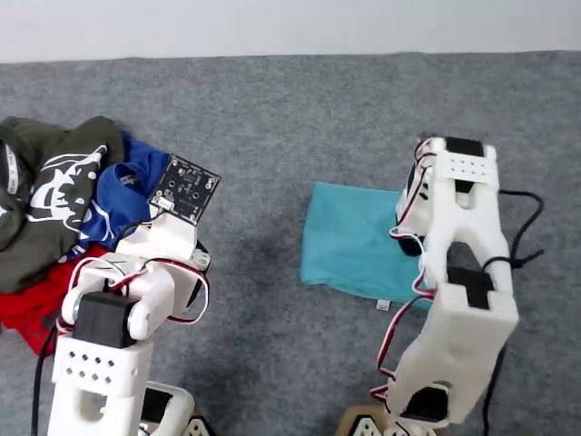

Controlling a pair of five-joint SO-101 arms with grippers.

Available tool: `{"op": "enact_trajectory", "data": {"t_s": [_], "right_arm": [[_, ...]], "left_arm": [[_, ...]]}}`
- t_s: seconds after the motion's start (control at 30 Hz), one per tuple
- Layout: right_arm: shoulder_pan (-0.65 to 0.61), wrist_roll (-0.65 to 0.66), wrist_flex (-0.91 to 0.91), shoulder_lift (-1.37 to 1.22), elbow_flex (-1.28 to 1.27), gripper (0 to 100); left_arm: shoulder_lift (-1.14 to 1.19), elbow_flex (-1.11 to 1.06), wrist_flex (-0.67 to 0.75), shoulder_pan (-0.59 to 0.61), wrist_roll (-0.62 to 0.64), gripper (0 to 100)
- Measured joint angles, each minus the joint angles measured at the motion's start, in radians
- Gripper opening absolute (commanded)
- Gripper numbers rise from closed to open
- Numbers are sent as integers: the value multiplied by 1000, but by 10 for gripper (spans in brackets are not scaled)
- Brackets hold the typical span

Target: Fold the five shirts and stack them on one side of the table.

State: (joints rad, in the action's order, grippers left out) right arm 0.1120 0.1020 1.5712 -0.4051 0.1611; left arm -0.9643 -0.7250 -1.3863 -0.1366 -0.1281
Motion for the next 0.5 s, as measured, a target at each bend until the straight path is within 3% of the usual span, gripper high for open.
{"op": "enact_trajectory", "data": {"t_s": [0.27, 0.5], "right_arm": [[-34, 0, 169, 173, 0, 9], [-81, 0, 100, 178, -213, 9]], "left_arm": [[0, 0, 0, 0, 0, 5], [0, 0, 0, 0, 0, 5]]}}
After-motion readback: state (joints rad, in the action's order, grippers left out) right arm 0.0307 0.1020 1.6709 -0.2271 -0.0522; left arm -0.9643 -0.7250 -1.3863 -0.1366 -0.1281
